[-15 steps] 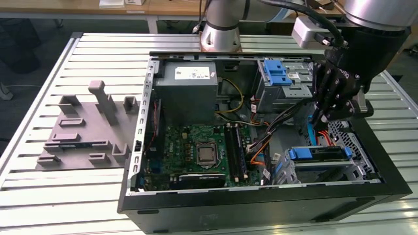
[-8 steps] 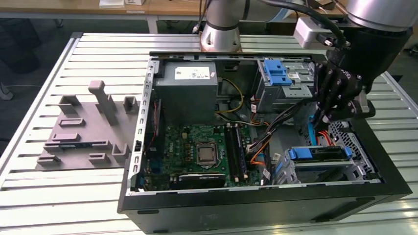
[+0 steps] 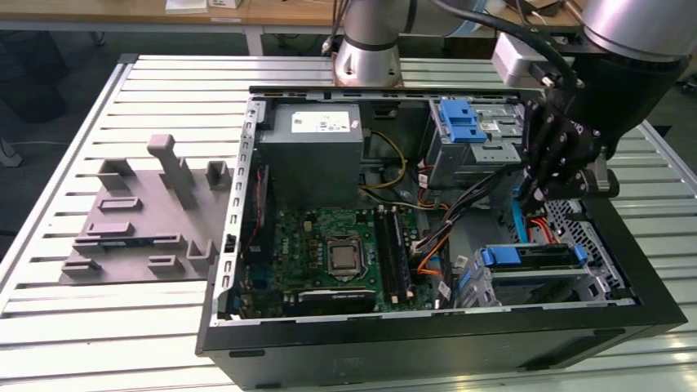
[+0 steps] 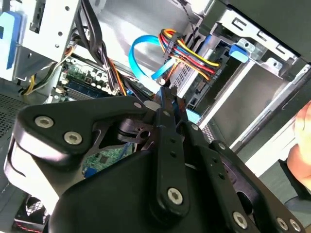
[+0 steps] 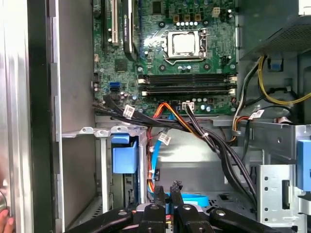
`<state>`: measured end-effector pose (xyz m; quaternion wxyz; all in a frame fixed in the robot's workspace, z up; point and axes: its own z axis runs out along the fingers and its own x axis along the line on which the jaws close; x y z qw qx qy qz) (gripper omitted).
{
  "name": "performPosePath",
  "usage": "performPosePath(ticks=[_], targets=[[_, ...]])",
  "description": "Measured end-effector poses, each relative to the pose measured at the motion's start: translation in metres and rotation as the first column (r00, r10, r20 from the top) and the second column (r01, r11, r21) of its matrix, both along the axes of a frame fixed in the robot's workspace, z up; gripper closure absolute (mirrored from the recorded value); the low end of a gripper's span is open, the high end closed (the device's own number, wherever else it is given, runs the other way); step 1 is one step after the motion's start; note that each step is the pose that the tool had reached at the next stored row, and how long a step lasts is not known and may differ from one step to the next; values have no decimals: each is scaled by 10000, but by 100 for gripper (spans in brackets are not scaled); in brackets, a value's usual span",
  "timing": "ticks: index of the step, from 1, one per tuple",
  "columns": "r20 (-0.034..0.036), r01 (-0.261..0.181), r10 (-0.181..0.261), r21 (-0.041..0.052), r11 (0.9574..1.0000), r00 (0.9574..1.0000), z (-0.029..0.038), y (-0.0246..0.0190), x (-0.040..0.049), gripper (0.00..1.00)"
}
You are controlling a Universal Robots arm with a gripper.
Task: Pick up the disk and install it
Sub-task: 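Insert the second disk wire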
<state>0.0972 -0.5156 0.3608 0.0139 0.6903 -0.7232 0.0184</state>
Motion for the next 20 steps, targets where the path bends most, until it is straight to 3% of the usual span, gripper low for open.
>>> performPosePath(ticks=[8,16,20], targets=[[0,0,0,-6,10000,10000,-23,-104,0,84],[-3,0,0,-14,10000,10000,-27,-118,2,84],[-94,3,-3,-20,10000,10000,-34,-127,41,84]])
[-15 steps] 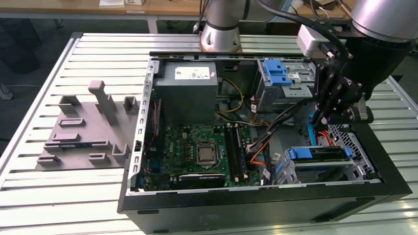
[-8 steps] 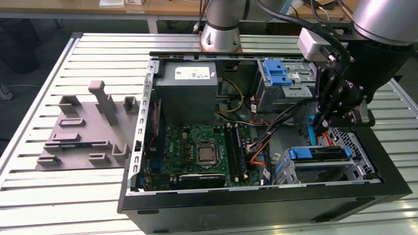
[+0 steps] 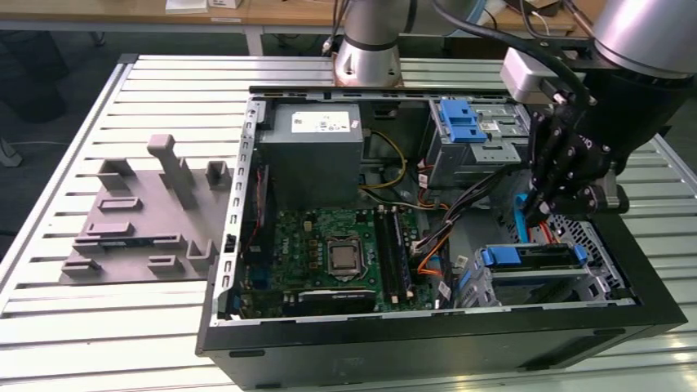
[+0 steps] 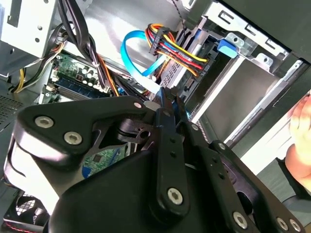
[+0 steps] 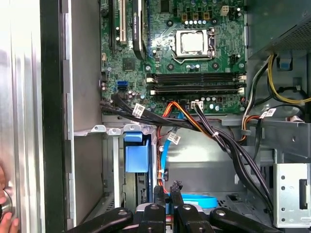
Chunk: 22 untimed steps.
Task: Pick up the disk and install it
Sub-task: 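Insert the second disk wire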
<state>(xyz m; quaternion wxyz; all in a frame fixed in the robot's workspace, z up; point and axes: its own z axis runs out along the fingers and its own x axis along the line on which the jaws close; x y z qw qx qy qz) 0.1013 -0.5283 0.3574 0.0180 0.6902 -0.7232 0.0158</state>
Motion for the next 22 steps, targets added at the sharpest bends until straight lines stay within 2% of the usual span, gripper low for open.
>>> performPosePath(ticks=[10,16,22], targets=[[-87,4,-4,0,10000,10000,-43,-52,73,84],[-94,30,-30,-2,10000,10000,-79,-159,80,84],[-97,163,-163,-7,9999,9998,-95,-164,80,84]])
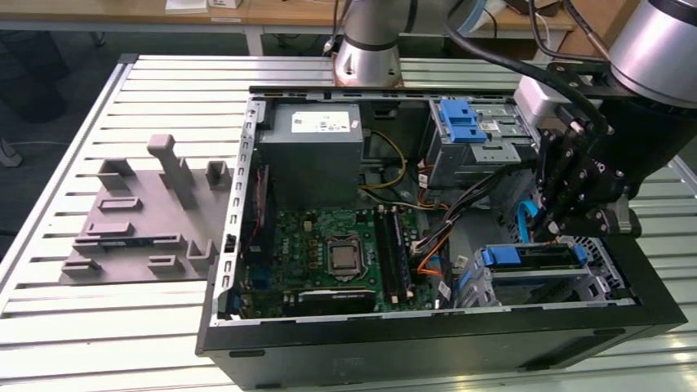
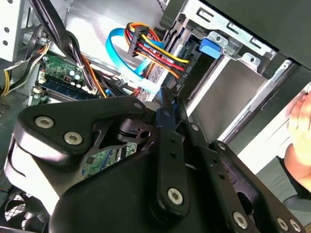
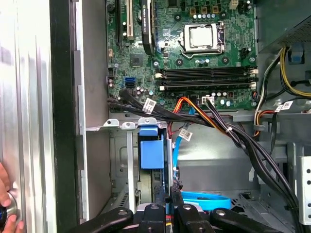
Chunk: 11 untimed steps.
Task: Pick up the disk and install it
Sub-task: 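Insert the second disk wire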
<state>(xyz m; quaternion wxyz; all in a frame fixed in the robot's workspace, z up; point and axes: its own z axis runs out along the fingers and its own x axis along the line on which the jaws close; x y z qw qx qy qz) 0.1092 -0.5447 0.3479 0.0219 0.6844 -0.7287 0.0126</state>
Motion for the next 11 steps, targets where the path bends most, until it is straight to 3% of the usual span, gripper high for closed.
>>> performPosePath(ticks=[11], targets=[[0,28,-28,-11,10000,10000,-41,-23,0,84]])
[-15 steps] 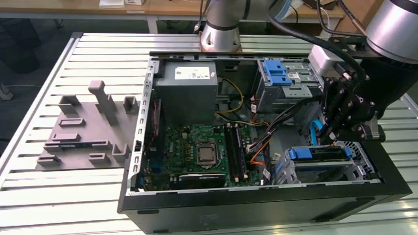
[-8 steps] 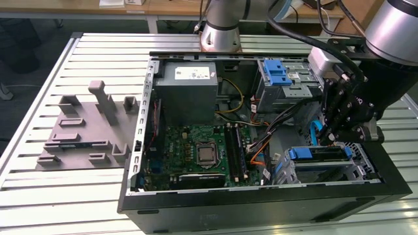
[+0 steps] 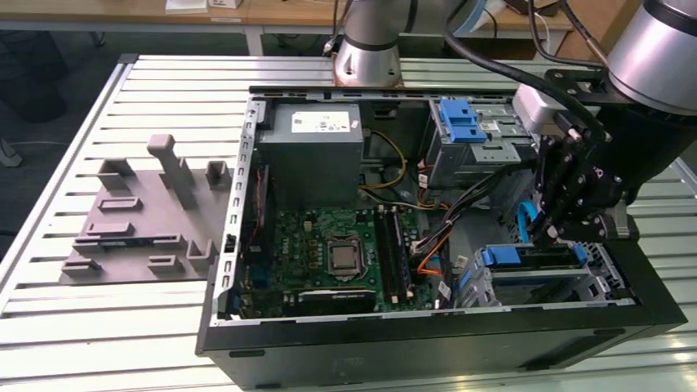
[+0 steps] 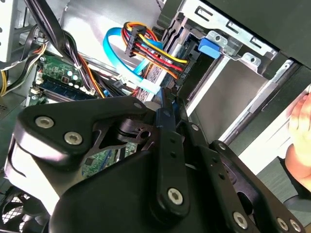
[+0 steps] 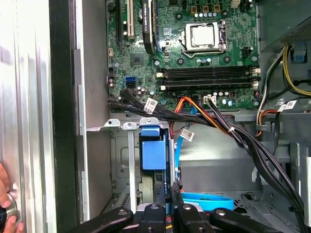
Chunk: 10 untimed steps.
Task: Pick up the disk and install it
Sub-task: 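Insert the second disk wire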
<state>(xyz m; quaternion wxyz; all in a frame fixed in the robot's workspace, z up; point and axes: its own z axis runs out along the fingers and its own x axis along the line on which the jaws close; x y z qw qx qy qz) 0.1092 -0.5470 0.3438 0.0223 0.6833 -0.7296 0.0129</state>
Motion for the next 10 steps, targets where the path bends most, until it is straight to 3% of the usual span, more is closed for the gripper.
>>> performPosePath(ticks=[10], targets=[[0,9,-9,0,10000,10000,-22,-4,0,84]])
